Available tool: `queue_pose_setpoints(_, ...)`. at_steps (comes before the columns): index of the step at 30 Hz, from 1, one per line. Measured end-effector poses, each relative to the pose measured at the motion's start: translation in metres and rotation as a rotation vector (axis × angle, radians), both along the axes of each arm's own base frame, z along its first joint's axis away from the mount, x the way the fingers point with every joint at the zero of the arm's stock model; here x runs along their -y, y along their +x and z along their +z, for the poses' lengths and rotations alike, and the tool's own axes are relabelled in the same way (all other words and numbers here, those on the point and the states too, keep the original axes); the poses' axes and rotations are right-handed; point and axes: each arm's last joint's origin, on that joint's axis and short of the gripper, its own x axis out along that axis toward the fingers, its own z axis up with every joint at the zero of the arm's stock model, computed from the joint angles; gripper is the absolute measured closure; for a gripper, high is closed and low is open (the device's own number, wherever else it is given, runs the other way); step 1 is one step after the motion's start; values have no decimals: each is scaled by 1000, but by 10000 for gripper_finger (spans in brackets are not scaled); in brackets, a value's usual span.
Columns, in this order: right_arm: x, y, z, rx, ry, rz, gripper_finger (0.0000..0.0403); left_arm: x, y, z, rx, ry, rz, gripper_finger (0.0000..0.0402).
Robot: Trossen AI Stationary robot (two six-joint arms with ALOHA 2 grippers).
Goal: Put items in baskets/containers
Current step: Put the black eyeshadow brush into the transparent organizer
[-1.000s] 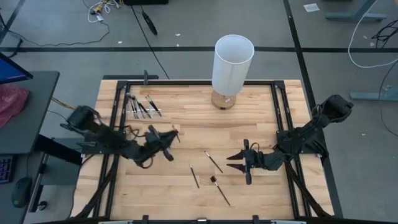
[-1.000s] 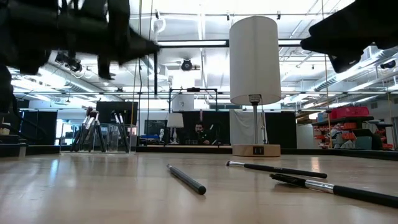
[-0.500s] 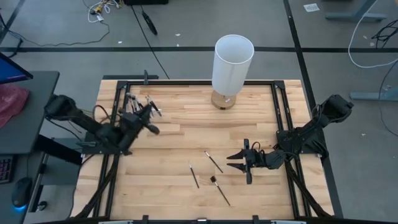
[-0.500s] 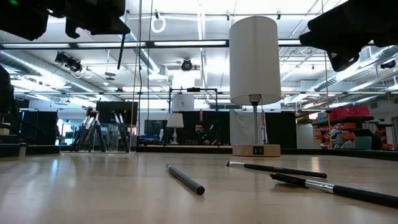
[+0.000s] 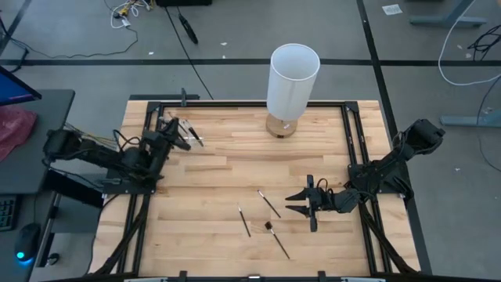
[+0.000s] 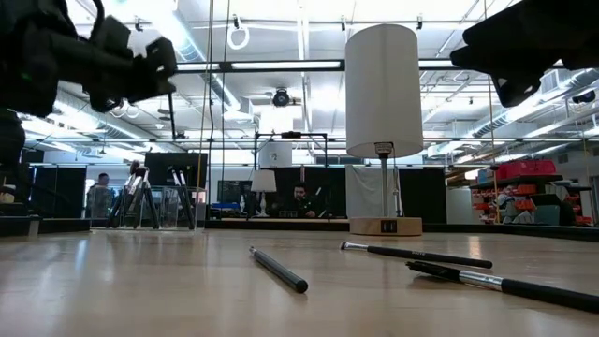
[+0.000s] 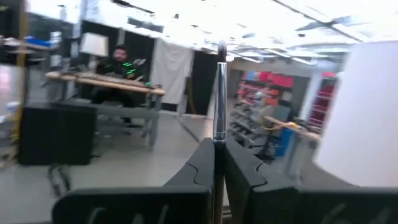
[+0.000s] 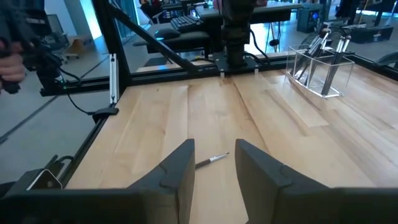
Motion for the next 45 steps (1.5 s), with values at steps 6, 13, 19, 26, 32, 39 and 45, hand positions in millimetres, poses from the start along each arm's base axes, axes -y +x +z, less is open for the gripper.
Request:
queue_pose_setpoints(6, 4, 3, 1, 10, 8, -18, 284, -13, 2, -11, -18, -17, 68, 388)
queue_pose_setpoints(13, 8, 6, 4, 35, 27, -40, 284, -29, 19, -25, -82, -75, 35, 388)
queue_pose_setpoints(19, 8, 6, 4, 35, 35, -33, 284, -46, 24, -32, -110, -170, 68, 388)
queue_pose_setpoints(26, 7, 6, 4, 31, 40, -6, 284, -54, 22, -41, -108, -238, 58, 385)
queue_pose_setpoints(32, 7, 6, 4, 31, 39, -6, 284, -54, 21, -45, -108, -270, 62, 382)
queue_pose_setpoints(39, 7, 6, 4, 30, 36, -6, 284, -53, 22, -48, -79, -305, 12, 368)
queue_pose_setpoints(45, 7, 6, 4, 30, 31, -5, 284, -53, 25, -57, -95, -346, 12, 376)
